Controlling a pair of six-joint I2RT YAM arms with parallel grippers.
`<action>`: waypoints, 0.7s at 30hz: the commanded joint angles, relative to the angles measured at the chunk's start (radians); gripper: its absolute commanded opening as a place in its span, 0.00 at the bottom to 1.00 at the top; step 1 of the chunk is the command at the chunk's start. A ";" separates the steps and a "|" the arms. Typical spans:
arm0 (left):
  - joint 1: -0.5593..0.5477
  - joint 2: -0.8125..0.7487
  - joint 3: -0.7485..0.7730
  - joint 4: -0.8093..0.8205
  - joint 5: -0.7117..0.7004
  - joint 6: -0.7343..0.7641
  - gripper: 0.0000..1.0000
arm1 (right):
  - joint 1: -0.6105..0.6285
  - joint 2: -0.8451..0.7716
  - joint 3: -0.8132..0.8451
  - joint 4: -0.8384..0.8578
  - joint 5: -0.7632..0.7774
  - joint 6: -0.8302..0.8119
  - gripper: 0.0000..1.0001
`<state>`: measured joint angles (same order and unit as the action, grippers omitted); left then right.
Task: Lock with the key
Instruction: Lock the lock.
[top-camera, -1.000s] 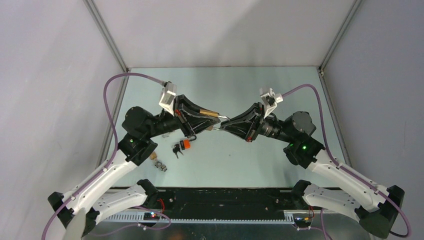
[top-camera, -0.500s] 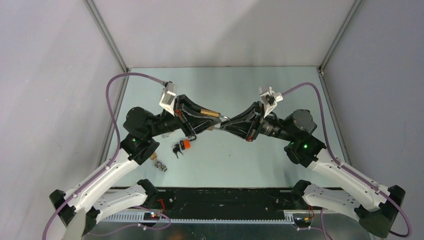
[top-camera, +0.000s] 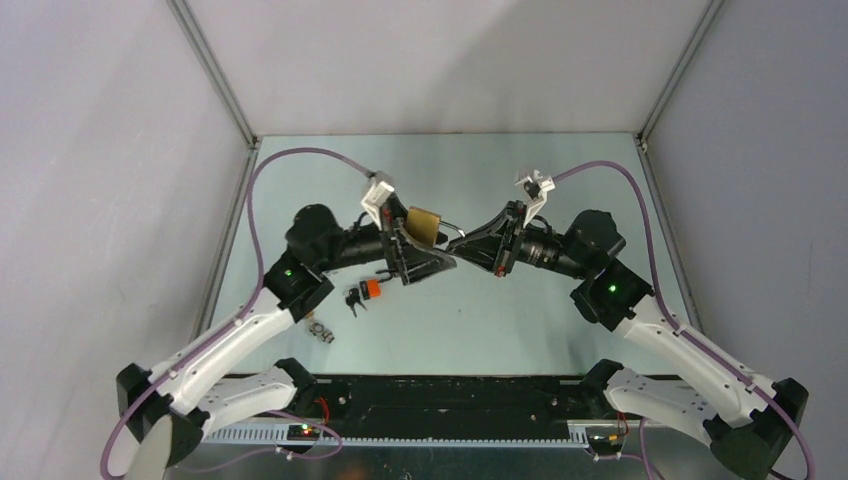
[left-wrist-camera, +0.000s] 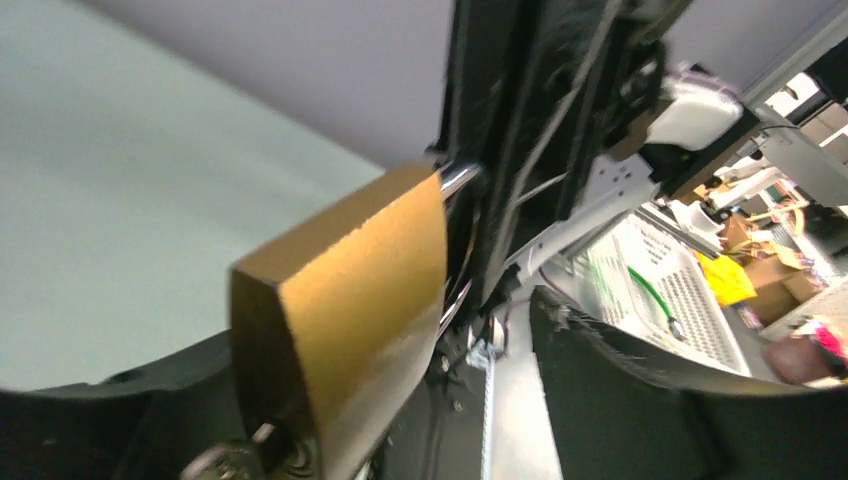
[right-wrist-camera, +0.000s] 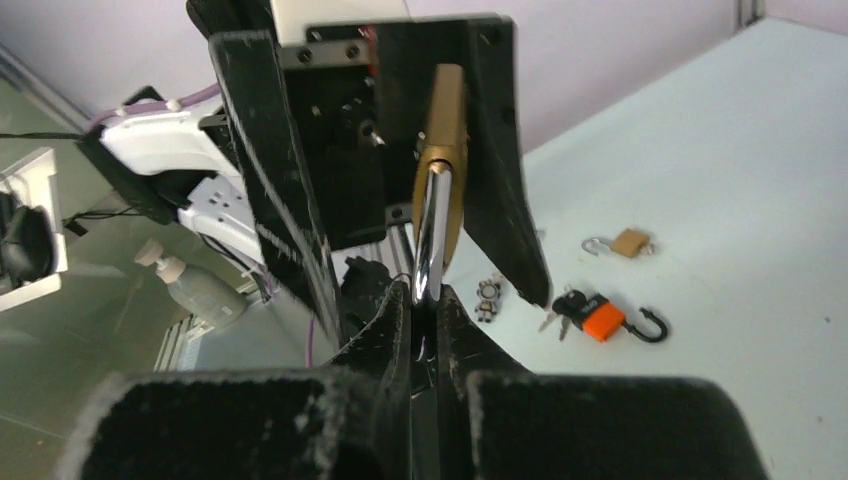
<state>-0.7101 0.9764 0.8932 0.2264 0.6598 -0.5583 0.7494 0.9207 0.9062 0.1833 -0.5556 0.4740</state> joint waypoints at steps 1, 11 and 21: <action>0.024 0.014 -0.015 -0.158 0.062 0.079 0.91 | -0.004 -0.030 0.015 0.034 0.016 -0.035 0.00; 0.147 -0.049 0.044 -0.391 0.107 0.337 1.00 | -0.044 -0.055 0.015 -0.218 0.000 -0.184 0.00; 0.152 -0.101 0.053 -0.581 0.081 0.656 1.00 | -0.053 -0.105 0.020 -0.359 -0.189 -0.359 0.00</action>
<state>-0.5617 0.8825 0.9100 -0.2958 0.7113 -0.0509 0.7025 0.8570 0.8883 -0.2153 -0.6106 0.2066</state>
